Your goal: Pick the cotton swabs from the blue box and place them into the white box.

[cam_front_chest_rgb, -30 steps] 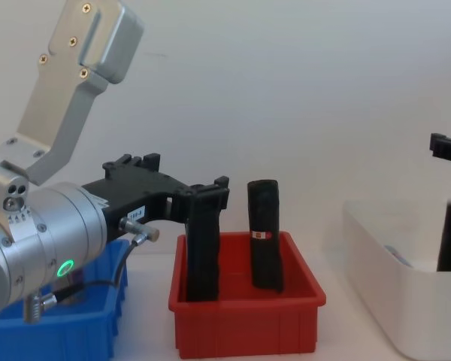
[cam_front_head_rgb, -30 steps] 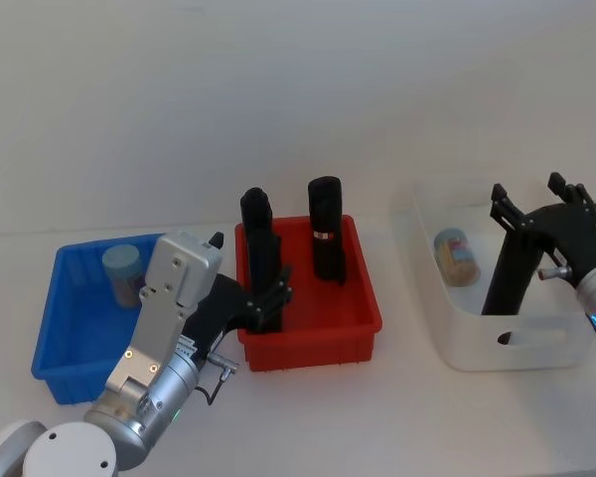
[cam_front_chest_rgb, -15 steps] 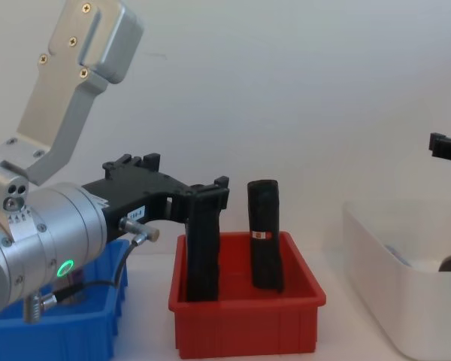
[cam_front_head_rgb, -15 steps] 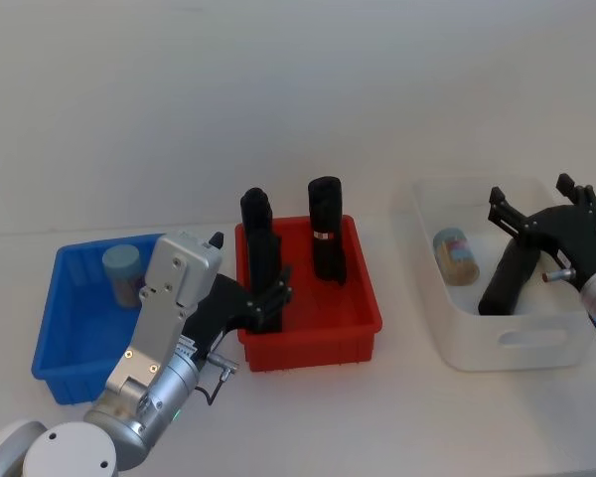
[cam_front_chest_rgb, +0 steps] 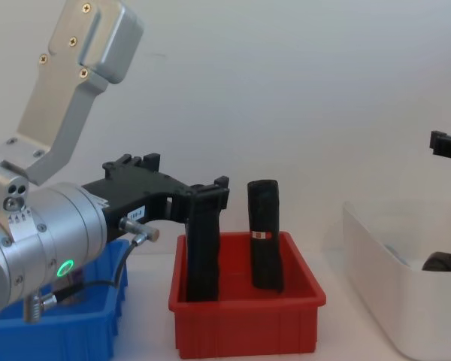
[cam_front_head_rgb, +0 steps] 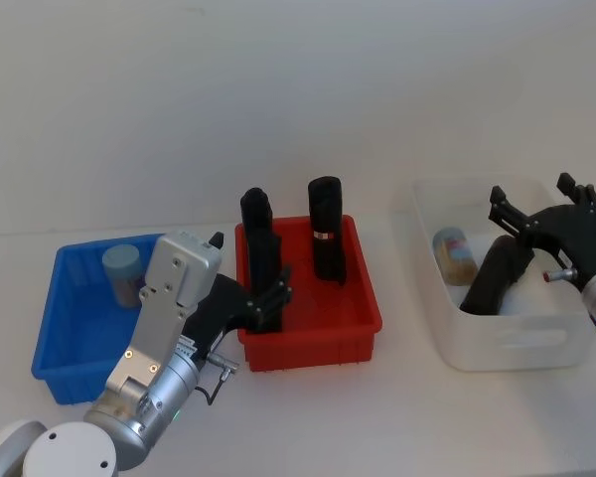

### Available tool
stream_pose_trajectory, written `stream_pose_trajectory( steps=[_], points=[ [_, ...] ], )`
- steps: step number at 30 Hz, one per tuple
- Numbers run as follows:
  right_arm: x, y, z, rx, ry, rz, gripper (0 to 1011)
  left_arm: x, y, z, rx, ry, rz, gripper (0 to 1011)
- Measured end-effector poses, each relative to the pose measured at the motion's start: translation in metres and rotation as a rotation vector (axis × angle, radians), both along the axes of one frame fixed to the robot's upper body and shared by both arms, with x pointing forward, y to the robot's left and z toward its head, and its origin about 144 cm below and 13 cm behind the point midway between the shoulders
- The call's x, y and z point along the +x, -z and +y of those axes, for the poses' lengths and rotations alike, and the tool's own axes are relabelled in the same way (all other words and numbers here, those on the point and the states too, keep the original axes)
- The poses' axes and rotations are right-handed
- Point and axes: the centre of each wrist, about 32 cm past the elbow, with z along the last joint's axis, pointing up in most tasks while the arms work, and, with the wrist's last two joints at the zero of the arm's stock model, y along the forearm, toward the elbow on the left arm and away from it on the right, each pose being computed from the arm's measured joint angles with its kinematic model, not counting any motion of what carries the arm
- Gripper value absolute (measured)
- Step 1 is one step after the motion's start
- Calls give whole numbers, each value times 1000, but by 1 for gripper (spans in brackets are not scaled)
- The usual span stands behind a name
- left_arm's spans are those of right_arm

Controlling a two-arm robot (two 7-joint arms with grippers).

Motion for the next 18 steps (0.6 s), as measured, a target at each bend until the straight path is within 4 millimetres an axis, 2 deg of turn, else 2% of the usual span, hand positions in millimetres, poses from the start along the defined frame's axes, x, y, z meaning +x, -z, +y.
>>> stream_pose_trajectory(
  steps=[18],
  points=[
    [0, 0, 0, 1, -2, -2, 1002, 0, 0, 0, 0, 0, 0, 1004]
  ],
)
